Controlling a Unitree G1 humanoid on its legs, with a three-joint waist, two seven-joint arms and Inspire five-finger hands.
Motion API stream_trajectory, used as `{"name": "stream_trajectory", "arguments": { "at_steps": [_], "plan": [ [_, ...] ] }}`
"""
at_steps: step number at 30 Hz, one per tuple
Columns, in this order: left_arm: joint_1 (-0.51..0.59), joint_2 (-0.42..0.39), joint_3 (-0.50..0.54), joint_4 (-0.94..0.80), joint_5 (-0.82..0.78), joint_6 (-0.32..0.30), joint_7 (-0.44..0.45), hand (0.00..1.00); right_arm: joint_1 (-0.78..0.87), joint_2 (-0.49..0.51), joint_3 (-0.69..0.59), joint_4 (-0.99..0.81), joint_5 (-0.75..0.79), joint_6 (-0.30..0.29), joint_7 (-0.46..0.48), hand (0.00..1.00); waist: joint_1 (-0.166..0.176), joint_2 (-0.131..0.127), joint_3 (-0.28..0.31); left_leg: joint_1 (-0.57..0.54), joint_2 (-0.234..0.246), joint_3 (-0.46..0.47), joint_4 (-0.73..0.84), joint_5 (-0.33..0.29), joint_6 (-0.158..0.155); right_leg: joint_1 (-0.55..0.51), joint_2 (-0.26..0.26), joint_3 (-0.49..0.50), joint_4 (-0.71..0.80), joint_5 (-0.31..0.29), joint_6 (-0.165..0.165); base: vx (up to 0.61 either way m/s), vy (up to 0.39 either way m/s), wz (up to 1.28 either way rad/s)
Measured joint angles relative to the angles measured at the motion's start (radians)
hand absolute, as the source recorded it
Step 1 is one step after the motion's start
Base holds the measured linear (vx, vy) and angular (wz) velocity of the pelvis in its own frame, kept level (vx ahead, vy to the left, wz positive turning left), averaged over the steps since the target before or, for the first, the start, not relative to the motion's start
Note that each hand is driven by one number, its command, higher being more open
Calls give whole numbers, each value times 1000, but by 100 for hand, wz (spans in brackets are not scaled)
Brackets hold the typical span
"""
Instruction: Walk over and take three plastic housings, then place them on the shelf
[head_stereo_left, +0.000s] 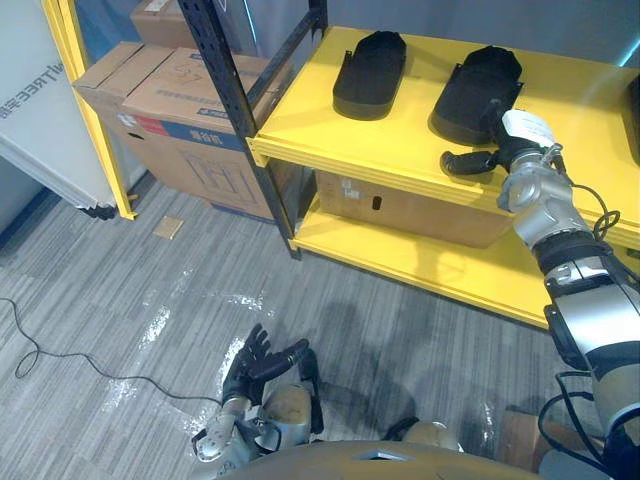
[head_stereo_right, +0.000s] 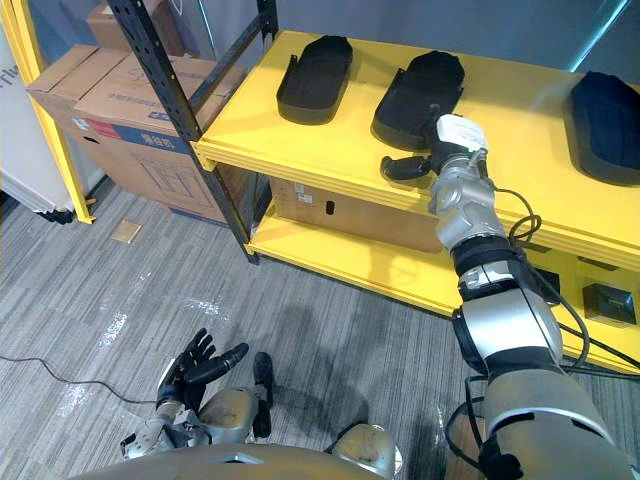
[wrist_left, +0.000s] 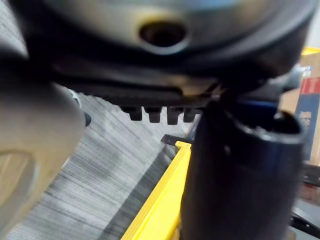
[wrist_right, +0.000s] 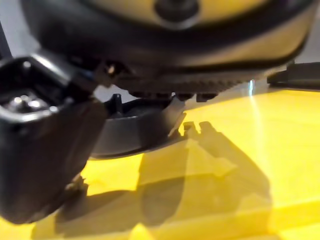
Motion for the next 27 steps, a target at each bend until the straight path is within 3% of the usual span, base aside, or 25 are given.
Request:
{"name": "stream_trajectory", "arguments": {
  "at_steps": [19, 24, 27],
  "plan": [
    [10, 4, 1, 0, 0, -1, -1, 100, -60, -113, 0, 113, -3, 38, 26, 100, -2, 2, -2, 0, 11, 7, -3, 1, 1, 2, 19, 5, -23, 15, -5, 1, -5, -1],
    [10, 4, 1, 0, 0, 0, -1, 100, -60, -115, 0, 114, 0, 22, 27, 100, -4, 4, -3, -1, 11, 8, -3, 1, 1, 0, 19, 6, -23, 15, -6, 0, 0, 0],
    [10, 4, 1, 0, 0, 0, -2, 100, -60, -117, 0, 113, 5, -20, 27, 100, -4, 4, -3, -1, 11, 12, -3, 0, 1, -5, 19, 13, -20, 15, -6, 7, -11, -3]
  ]
}}
